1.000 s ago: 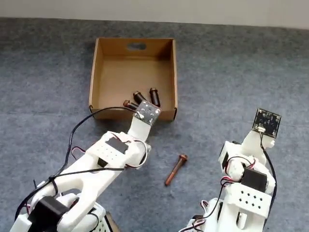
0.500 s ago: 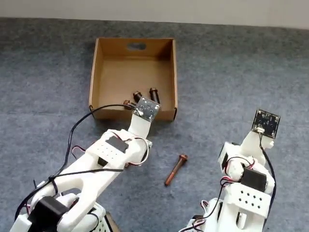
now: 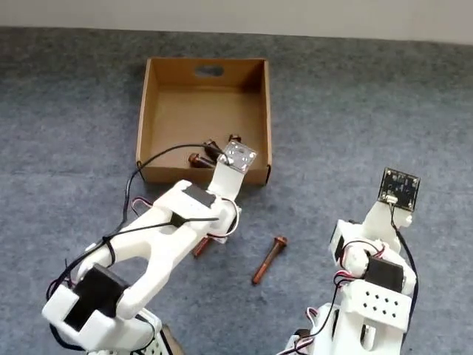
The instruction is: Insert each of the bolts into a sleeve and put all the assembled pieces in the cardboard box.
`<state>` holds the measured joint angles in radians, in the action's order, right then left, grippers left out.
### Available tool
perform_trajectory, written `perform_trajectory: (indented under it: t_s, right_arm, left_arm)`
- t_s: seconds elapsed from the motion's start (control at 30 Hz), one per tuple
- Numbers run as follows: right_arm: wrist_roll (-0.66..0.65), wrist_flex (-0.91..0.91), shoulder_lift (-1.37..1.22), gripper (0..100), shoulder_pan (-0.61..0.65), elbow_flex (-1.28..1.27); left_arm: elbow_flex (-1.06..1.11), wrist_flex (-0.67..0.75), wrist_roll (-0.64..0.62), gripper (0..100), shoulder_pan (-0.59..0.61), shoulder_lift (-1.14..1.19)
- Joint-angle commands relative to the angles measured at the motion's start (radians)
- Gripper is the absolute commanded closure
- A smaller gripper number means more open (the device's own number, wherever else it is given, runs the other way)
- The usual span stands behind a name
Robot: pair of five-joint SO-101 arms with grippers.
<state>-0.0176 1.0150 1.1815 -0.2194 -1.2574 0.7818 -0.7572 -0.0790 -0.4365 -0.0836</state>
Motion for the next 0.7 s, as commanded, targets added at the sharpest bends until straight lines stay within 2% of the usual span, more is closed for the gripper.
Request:
perform_trajectory:
  t_s: [0.0,0.1,0.23,0.37,0.67]
  right_arm:
    - [0.009,-0.019,0.016,99.2,0.012,0.007]
    - [0.009,-0.019,0.016,99.2,0.015,0.012]
    - [0.009,-0.019,0.018,99.2,0.093,0.015]
    - [0.009,-0.021,0.018,99.2,0.211,0.058]
    - [0.003,-0.047,0.018,99.2,0.489,0.120]
  left_arm:
    - [-0.039,-0.005,-0.008,92,-0.008,0.002]
    - [-0.039,-0.005,-0.003,100,-0.008,0.002]
    - [-0.035,-0.009,-0.005,99,-0.008,0.001]
    - [-0.056,-0.110,-0.005,99,-0.007,-0.036]
    - [-0.054,-0.301,-0.005,99,0.036,-0.435]
